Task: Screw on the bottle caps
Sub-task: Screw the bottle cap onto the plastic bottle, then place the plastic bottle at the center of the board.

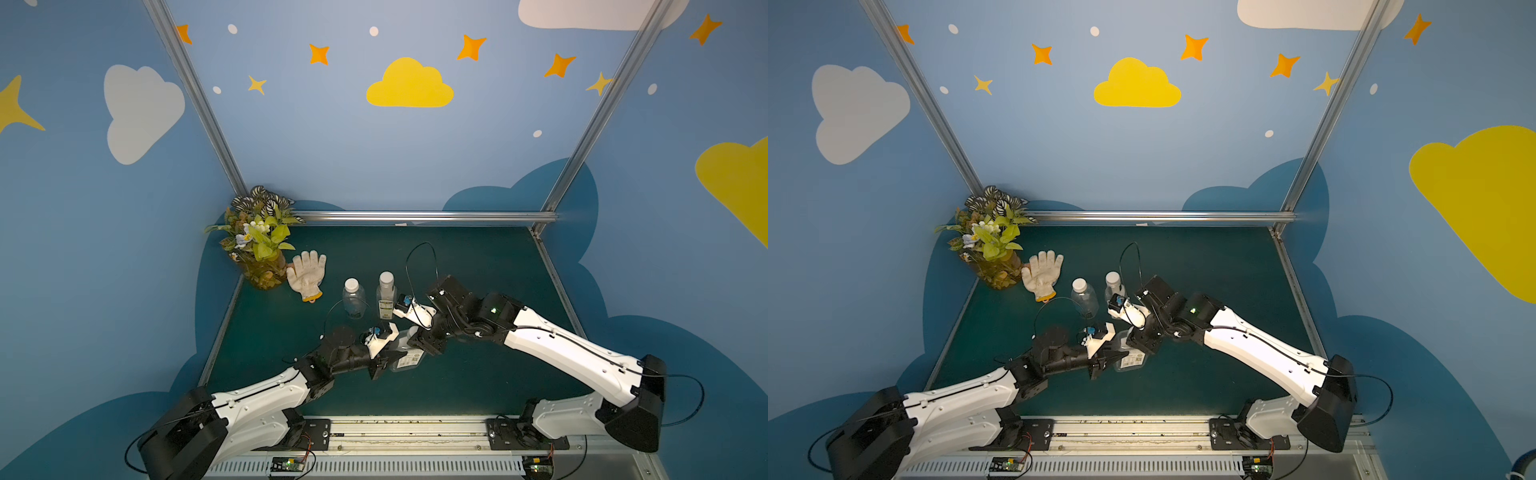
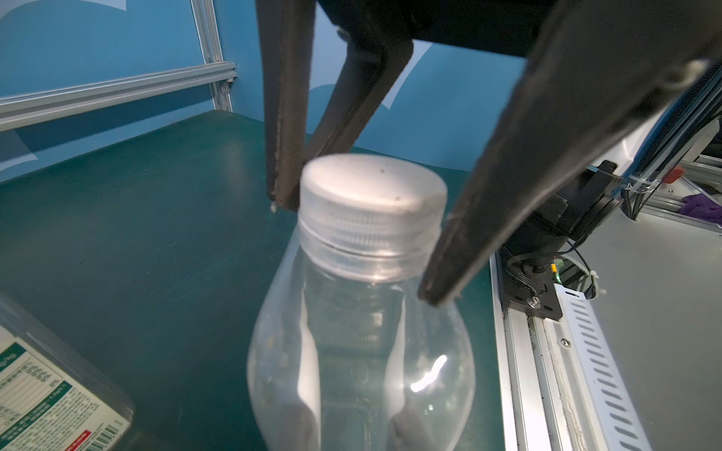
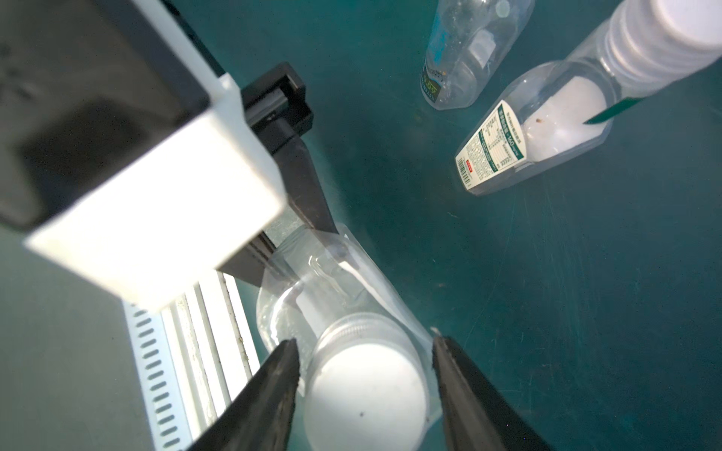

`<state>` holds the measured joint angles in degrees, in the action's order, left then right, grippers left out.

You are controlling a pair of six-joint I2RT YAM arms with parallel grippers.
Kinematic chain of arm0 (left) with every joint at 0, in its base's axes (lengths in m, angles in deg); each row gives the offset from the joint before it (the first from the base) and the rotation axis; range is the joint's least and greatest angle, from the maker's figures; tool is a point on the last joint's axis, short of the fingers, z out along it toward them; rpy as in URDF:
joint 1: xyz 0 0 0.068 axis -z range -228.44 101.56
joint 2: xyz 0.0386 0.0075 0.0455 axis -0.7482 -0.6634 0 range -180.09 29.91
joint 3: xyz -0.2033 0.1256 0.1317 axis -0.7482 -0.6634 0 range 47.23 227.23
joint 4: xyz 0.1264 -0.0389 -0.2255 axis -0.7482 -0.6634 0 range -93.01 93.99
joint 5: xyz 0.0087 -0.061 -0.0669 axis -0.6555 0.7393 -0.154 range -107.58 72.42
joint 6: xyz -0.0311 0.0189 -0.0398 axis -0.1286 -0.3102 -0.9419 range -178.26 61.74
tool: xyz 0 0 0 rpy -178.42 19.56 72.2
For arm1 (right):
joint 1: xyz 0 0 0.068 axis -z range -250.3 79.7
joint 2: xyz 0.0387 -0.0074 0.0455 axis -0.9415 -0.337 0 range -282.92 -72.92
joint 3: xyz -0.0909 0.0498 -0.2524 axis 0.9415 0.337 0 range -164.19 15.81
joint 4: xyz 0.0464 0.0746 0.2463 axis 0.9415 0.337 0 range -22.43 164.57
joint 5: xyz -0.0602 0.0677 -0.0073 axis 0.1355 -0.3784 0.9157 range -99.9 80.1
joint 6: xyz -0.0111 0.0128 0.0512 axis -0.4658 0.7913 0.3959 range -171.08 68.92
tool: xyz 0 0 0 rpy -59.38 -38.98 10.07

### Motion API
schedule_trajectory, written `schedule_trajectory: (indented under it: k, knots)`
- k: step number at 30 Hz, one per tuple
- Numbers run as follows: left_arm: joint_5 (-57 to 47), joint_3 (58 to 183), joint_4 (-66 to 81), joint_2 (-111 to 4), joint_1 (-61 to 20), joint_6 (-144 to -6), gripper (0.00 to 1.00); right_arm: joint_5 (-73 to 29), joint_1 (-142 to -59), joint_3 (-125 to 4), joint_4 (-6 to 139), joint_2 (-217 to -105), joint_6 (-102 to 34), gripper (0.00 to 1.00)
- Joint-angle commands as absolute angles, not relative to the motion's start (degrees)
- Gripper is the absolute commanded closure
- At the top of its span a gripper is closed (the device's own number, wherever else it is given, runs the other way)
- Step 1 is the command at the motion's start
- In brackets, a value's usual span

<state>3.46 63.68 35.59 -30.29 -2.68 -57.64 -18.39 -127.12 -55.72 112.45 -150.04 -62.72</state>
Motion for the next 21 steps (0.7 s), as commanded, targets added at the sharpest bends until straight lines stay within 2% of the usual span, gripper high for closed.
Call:
schedule_trajectory:
  k: [1, 4, 6, 12, 17, 21]
  knots:
    - [4.0, 63.6, 37.9, -29.2, -2.7, -57.6, 0.92, -19.8, -127.1, -55.4, 113.5, -150.1, -63.9, 0.62]
    - [3.8, 63.7, 37.9, -29.1, -2.7, -57.9, 0.84, -19.2, -127.1, -55.7, 113.5, -150.4, -63.5, 0.89]
    - [3.9, 63.7, 38.0, -29.2, -2.8, -58.1, 0.70, -16.0, -127.0, -56.3, 113.5, -150.6, -62.2, 0.98]
    - [3.4, 63.3, 37.9, -28.0, -2.6, -58.9, 0.19, -7.8, -125.6, -58.3, 114.0, -150.6, -55.5, 1.00]
    - [1.1, 62.4, 38.0, -25.9, -2.8, -59.0, 0.01, -0.5, -124.5, -58.2, 115.1, -150.0, -53.5, 1.00]
    - [-2.7, 61.6, 37.4, -23.8, -2.7, -59.2, 0.00, 3.6, -121.9, -58.9, 115.1, -151.2, -55.1, 1.00]
